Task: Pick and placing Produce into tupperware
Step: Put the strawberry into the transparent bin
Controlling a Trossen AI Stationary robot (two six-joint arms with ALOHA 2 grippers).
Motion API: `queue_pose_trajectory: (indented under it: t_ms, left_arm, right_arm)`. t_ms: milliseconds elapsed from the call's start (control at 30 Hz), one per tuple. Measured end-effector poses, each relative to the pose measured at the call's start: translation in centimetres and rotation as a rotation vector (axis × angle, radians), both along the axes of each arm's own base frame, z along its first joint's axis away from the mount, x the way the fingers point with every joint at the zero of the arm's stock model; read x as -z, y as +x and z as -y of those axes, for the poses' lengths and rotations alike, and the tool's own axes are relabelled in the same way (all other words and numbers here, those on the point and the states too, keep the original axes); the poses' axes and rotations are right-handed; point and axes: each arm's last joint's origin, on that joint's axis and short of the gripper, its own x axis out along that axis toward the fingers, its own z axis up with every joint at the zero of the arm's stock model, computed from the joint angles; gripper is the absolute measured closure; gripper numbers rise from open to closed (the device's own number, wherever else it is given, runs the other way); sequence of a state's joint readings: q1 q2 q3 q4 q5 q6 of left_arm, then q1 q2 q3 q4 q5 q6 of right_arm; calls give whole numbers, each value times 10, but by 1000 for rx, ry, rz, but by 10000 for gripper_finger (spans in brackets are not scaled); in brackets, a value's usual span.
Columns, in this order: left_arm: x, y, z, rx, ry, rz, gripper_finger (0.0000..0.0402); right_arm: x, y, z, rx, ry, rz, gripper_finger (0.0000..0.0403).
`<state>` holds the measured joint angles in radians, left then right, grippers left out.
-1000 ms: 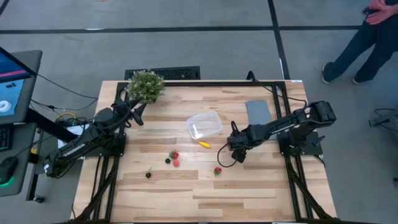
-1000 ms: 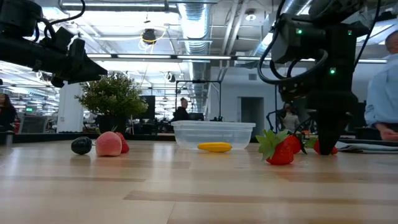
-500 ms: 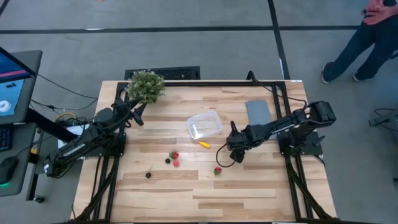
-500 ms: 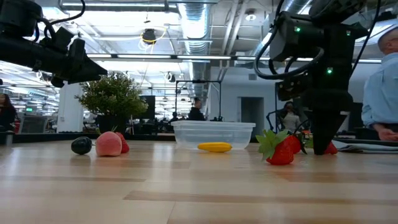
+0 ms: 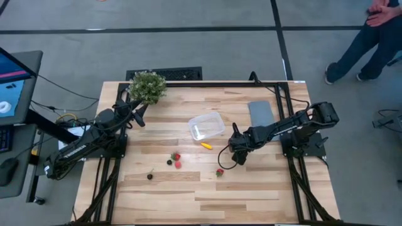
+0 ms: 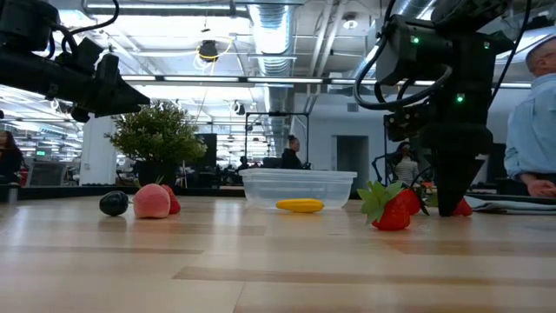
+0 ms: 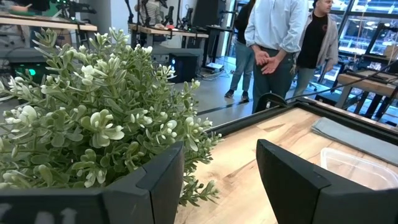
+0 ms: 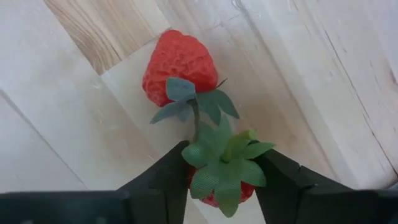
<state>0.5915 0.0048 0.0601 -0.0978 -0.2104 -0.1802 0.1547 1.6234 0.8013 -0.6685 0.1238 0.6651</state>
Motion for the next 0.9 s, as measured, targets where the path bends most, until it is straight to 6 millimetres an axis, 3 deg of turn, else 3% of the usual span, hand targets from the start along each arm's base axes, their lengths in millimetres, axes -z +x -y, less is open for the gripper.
queue_pose_trajectory:
  t_ms: [300,567,767,900]
  left_arm:
    - [0,0,0,0,0,0,210]
    - [0,0,0,-3,5,-6,210]
    - [0,0,0,-5,7,-8,210]
    - [0,0,0,-5,7,-8,210]
  right_arm:
    - [0,-1,0,16,0,-5,219]
    - [1,-1,0,17,-2,-7,239]
    - [0,0,0,22,-3,-6,224]
    - [-6,1,0,19,-20,-41,240]
